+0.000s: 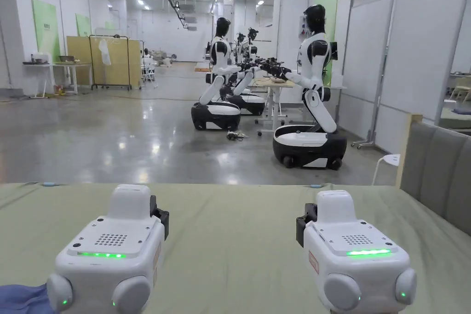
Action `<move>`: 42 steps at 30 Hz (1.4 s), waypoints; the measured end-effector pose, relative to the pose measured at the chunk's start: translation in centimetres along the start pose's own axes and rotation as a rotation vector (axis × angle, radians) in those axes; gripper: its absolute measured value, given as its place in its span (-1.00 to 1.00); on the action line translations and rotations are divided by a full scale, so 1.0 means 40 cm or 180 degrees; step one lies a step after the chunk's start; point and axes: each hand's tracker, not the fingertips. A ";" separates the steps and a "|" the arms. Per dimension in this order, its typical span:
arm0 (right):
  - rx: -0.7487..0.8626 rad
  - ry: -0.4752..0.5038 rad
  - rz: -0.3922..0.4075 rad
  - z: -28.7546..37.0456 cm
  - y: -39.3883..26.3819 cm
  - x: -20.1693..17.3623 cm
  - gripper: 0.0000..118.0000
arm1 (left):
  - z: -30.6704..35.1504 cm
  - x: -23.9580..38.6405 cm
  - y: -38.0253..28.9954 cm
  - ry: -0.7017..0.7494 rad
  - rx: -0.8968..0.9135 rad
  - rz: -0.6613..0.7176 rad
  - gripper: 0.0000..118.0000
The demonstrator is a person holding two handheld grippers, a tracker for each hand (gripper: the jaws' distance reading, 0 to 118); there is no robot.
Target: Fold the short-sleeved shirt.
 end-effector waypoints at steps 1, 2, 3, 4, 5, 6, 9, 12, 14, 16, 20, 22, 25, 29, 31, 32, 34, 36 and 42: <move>0.0002 0.0010 0.0010 0.000 0.001 -0.004 -0.94 | 0.001 -0.010 -0.001 0.0008 -0.0001 0.0020 -1.00; -0.0007 0.0029 0.0013 -0.001 0.005 -0.014 -0.94 | 0.005 -0.023 -0.001 0.0032 -0.0006 0.0038 -1.00; -0.0008 0.0055 0.0009 -0.003 0.008 -0.029 -0.94 | 0.012 -0.041 -0.001 0.0081 -0.0006 0.0046 -1.00; 0.0006 0.0111 -0.0007 -0.007 0.012 -0.048 -0.94 | 0.022 -0.063 -0.001 0.0129 -0.0008 0.0045 -1.00; 0.0012 0.0198 -0.0018 -0.011 0.015 -0.081 -0.94 | 0.034 -0.090 -0.003 0.0195 -0.0019 0.0028 -1.00; 0.0004 0.0314 -0.0011 -0.017 0.018 -0.121 -0.94 | 0.050 -0.127 -0.004 0.0295 -0.0049 -0.0014 -1.00; 0.0031 0.0693 0.0026 -0.032 0.021 -0.266 -0.94 | 0.108 -0.257 -0.010 0.0607 -0.0120 -0.0062 -1.00; -0.0083 0.1189 0.0034 -0.037 0.011 -0.421 -0.94 | 0.152 -0.395 -0.018 0.0863 -0.0425 -0.0148 -1.00; -0.0161 0.1396 0.0020 -0.036 -0.008 -0.505 -0.94 | 0.170 -0.484 -0.028 0.0984 -0.0697 -0.0131 -1.00; -0.0208 0.1496 0.0049 -0.038 -0.034 -0.558 -0.94 | 0.160 -0.565 -0.043 0.0904 -0.1123 0.0003 -1.00; -0.0354 0.1538 0.0215 -0.055 -0.097 -0.618 -0.94 | 0.074 -0.674 -0.140 0.0696 -0.2209 0.0372 -1.00; -0.0422 0.1525 0.0250 -0.069 -0.123 -0.626 -0.94 | 0.024 -0.705 -0.200 0.0533 -0.2433 0.0641 -0.93; -0.0513 0.1459 0.0335 -0.096 -0.156 -0.626 -0.94 | -0.051 -0.711 -0.277 0.0512 -0.2573 0.0634 1.00; -0.0710 0.1352 0.0344 -0.153 -0.199 -0.625 -0.94 | -0.201 -0.738 -0.392 0.0535 -0.2747 0.0555 0.95; -0.0809 0.1306 0.0355 -0.178 -0.220 -0.625 -0.94 | -0.288 -0.769 -0.456 0.0691 -0.2921 0.0572 0.94; -0.0848 0.1295 0.0369 -0.187 -0.229 -0.626 -0.94 | -0.286 -0.766 -0.498 0.0699 -0.2955 0.0576 0.94; -0.0903 0.1263 0.0410 -0.201 -0.245 -0.625 -0.94 | -0.292 -0.778 -0.570 0.0770 -0.3067 0.0687 0.87; -0.0948 0.1244 0.0416 -0.210 -0.257 -0.621 -0.94 | -0.322 -0.808 -0.629 0.0795 -0.3220 0.0745 0.59; -0.1014 0.1245 0.0344 -0.212 -0.265 -0.593 -0.94 | -0.272 -0.831 -0.609 0.1075 -0.2897 0.0455 -1.00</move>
